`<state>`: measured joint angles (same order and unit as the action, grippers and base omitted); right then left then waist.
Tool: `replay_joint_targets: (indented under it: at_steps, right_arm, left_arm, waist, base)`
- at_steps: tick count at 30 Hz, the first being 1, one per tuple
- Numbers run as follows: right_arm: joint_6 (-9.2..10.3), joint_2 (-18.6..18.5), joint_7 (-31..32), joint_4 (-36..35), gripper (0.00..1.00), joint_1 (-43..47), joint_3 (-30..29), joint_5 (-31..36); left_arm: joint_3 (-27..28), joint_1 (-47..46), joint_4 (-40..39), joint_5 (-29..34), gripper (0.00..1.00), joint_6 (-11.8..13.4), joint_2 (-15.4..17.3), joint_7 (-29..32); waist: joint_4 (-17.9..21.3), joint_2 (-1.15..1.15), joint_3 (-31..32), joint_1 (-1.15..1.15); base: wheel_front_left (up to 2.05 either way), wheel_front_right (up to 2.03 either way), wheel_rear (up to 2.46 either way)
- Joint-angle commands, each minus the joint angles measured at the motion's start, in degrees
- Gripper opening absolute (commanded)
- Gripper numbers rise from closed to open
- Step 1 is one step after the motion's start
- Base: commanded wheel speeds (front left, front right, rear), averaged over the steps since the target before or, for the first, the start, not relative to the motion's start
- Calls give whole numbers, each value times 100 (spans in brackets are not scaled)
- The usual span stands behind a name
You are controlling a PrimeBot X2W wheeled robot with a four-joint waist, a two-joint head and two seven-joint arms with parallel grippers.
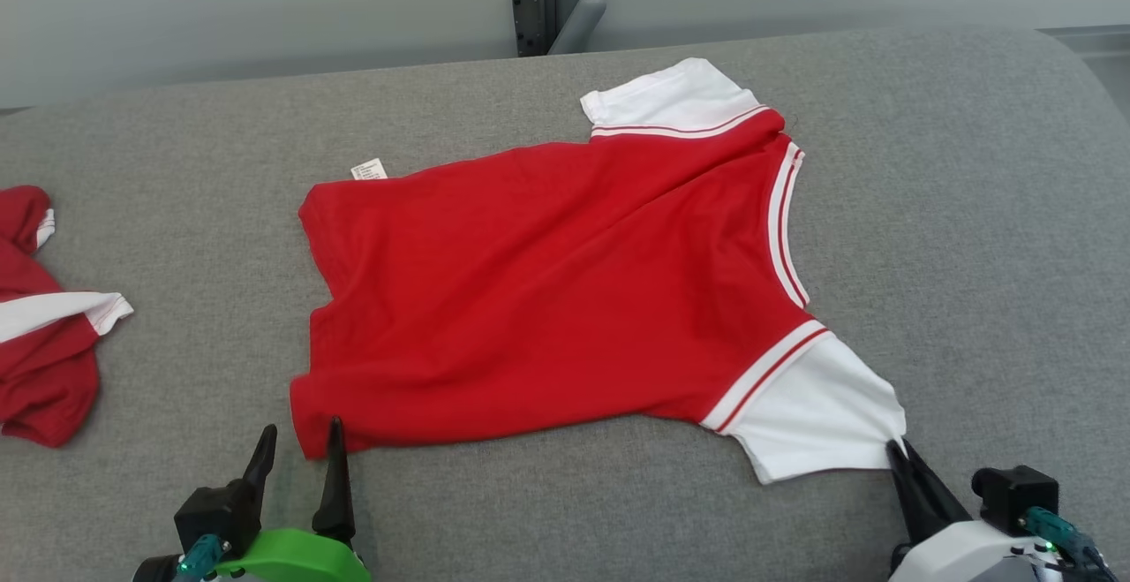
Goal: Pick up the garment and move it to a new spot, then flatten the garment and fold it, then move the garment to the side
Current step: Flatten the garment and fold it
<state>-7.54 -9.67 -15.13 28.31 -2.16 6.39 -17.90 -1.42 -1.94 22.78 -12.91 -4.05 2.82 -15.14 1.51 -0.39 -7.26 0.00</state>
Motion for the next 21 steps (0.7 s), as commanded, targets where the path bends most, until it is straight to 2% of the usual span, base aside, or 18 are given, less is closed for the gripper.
replay_joint_targets:
  at_steps: [1,7,21]
  right_arm:
    - [10,-136,-1,-90,0,175,-108,5]
    - [10,-385,-1,-355,0,378,-254,-103]
    - [10,-339,-1,-483,0,284,-348,-104]
  left_arm:
    - [27,-110,75,2,100,-35,14,0]
    - [63,-150,308,-41,100,-83,16,0]
    - [-330,191,150,-231,100,-250,16,0]
  waist:
    - [80,39,-72,0]
    - [262,39,-210,0]
    - [167,39,-302,0]
  base:
    - [0,0,0]
    - [0,0,0]
    - [0,0,0]
